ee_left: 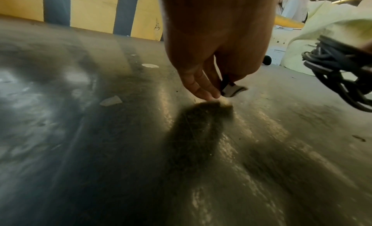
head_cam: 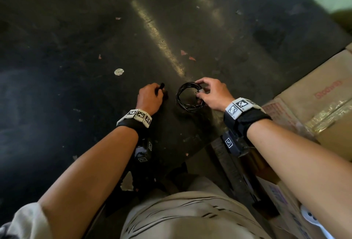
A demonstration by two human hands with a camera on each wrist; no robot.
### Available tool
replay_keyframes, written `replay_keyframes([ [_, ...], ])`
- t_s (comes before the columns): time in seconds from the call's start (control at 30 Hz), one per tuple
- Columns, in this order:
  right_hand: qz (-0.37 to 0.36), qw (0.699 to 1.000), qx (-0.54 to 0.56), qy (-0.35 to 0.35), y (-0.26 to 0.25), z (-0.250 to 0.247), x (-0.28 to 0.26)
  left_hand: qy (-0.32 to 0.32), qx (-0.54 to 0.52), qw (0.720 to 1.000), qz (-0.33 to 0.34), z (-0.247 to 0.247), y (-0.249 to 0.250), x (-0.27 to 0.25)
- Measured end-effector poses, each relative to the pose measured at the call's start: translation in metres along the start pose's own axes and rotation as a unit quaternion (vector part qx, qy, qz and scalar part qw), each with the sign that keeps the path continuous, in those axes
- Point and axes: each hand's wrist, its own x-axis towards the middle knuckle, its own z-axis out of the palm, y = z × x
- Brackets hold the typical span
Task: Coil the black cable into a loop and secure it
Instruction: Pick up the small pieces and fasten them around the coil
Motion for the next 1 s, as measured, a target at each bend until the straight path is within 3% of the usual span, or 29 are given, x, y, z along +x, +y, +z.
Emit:
replay_keyframes([
  [0.2, -0.040, 0.999, 0.027, 0.009, -0.016, 0.002, -0.005, -0.058, -0.153, 0.985, -0.055, -0.013, -0.015, -0.014],
  [0.37, -0.086, 0.991, 0.065, -0.080, -0.043, 0.014, -0.009, -0.090, -0.238, 0.964, -0.081, -0.035, -0.015, -0.035],
  [0.53, -0.124, 0.983, 0.022, -0.131, -0.070, 0.027, -0.012, -0.097, -0.225, 0.966, -0.077, -0.062, -0.026, -0.053],
  [0.73, -0.179, 0.981, 0.004, -0.074, -0.093, 0.043, -0.017, -0.119, -0.203, 0.968, -0.083, -0.078, -0.040, -0.071],
  [1.0, -0.185, 0.976, -0.057, -0.096, -0.095, 0.062, -0.020, -0.106, -0.236, 0.964, -0.064, -0.094, -0.048, -0.093],
])
